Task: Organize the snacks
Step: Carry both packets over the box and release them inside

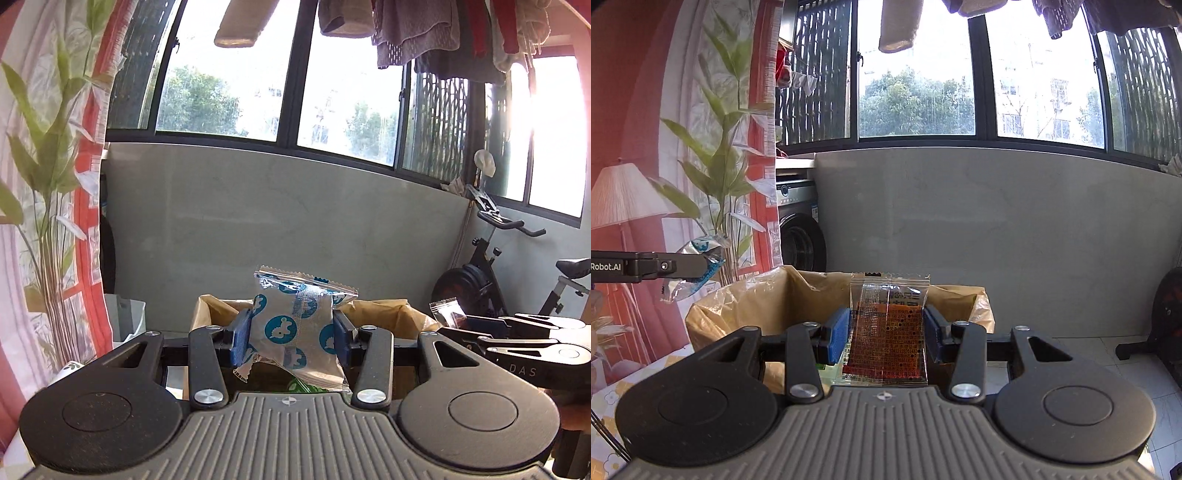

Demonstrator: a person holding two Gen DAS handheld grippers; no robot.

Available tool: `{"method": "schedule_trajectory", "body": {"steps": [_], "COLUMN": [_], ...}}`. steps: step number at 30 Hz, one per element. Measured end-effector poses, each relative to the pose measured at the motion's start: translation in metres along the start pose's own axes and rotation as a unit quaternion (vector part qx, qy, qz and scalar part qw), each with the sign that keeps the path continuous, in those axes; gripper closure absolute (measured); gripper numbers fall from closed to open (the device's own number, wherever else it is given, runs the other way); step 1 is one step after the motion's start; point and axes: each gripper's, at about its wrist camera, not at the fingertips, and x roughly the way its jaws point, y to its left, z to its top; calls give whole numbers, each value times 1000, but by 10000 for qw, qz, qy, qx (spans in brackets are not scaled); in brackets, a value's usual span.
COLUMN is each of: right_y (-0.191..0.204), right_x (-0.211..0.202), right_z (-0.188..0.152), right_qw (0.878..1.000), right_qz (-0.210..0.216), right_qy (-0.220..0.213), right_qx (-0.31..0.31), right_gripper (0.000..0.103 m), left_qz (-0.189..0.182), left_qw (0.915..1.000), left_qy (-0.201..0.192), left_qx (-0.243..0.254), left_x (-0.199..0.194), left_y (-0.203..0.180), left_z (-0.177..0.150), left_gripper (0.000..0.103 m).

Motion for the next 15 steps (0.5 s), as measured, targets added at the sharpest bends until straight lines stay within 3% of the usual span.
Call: {"method": "schedule_trajectory", "body": {"steps": [6, 10, 12, 15], "right_y": [-4, -8, -9, -9], "right_x": [44, 50, 43, 27], "right_z": [-8, -13, -13, -12], "right_qw": [9985, 9964, 9968, 9975], "right_qz": [-110, -199, -162, -129], "right_qy": [522, 814, 762, 663], "right_qx": [-78, 96, 201, 193], "right_gripper": [58, 50, 39, 25], "left_qz": [201, 285, 413, 364], "left_qw": [9993, 9980, 9969, 9979], "left_qy": [318, 523, 526, 380], "left_qx": [-57, 207, 419, 389], "left_x": [42, 51, 48, 36], "left_y": [-3, -10, -11, -6], "left_z": [-8, -20, -21, -17], "left_gripper": [55, 51, 33, 19]}}
